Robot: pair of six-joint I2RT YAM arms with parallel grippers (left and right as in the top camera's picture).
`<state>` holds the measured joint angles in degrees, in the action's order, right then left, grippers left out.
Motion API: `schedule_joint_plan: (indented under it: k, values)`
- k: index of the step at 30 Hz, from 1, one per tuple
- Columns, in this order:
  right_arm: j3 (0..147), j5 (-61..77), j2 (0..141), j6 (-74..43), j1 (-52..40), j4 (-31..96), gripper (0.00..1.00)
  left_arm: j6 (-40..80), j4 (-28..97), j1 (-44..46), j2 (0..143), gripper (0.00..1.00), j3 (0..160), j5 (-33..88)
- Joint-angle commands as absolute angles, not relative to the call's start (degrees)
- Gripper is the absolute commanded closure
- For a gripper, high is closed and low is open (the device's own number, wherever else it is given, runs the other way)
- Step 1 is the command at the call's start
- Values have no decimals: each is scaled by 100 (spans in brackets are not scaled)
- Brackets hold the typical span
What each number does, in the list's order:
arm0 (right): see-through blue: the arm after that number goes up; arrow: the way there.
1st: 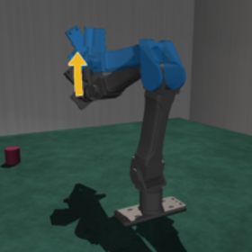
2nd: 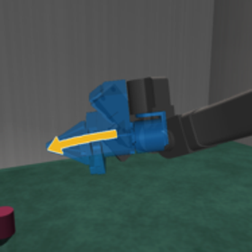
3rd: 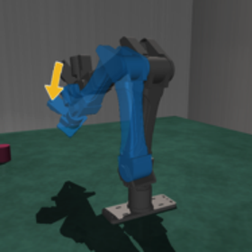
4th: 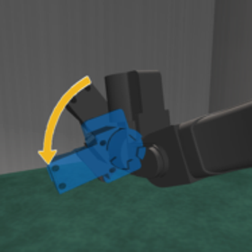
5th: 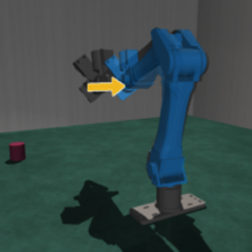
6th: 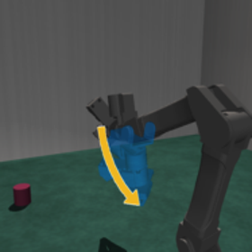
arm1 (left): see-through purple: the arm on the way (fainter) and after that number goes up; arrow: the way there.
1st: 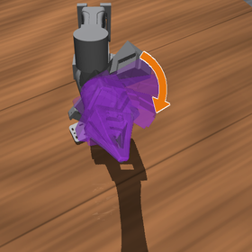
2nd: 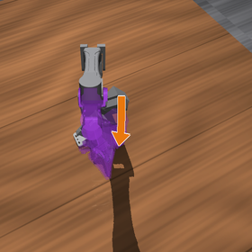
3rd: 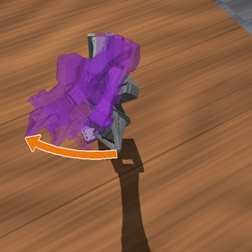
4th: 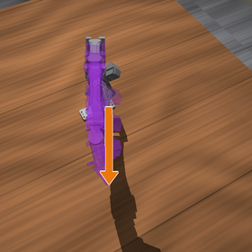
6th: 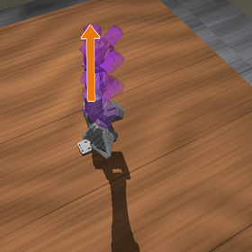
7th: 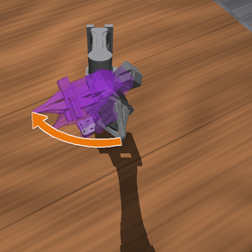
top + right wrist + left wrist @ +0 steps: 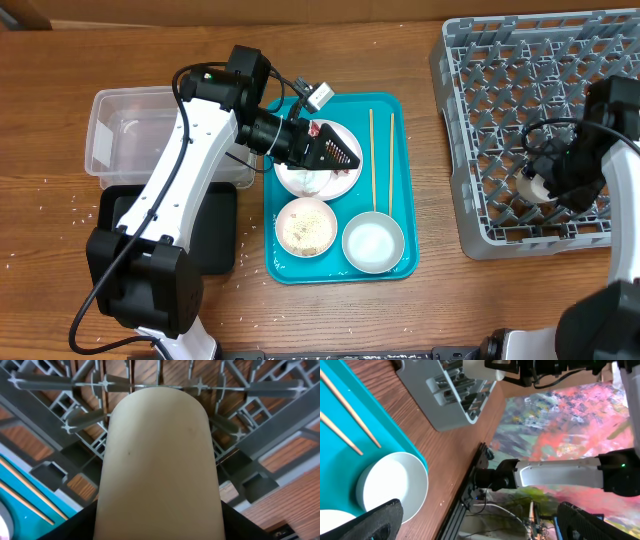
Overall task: Sort waste into correct bins and load items into the dishwasher
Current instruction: 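Place the paper cup into the grey dish rack with the right gripper, then grasp the pink rice bowl with the left gripper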
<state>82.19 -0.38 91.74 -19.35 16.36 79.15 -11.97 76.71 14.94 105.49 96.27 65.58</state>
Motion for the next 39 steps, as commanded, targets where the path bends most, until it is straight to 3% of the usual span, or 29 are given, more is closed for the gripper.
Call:
schedule_joint_plan:
  k: [1,4,8,13,17,21,24,33,39]
  values:
    - [8368,-30,9203,-1986,1632,7837,19,-1153,7671,1466,10407,0,9717,6357]
    - [8381,108,9201,-1997,1638,7575,0,-1153,7669,1463,10407,0,9717,6274]
    - [8571,624,9198,-1955,1638,7564,0,-1151,7673,1463,10407,3,9719,6276]
    - [9072,1594,8980,-1553,1634,7920,0,-1048,7905,1466,10388,24,9773,5951]
    - [9201,2403,8442,-1457,1610,7988,0,-115,8044,1619,10232,31,9782,4226]
    - [9198,2753,7885,-1455,1608,8165,0,1319,8171,2250,10156,32,9745,1717]
    - [9198,2753,7647,-1452,1608,8396,0,2222,8077,2762,10169,31,9494,556]
    - [9190,2777,7550,-947,1608,9019,0,3776,6296,3415,10191,53,7946,451]
    - [9190,2775,7550,-908,1608,9030,0,3988,5618,3428,10191,56,7585,753]
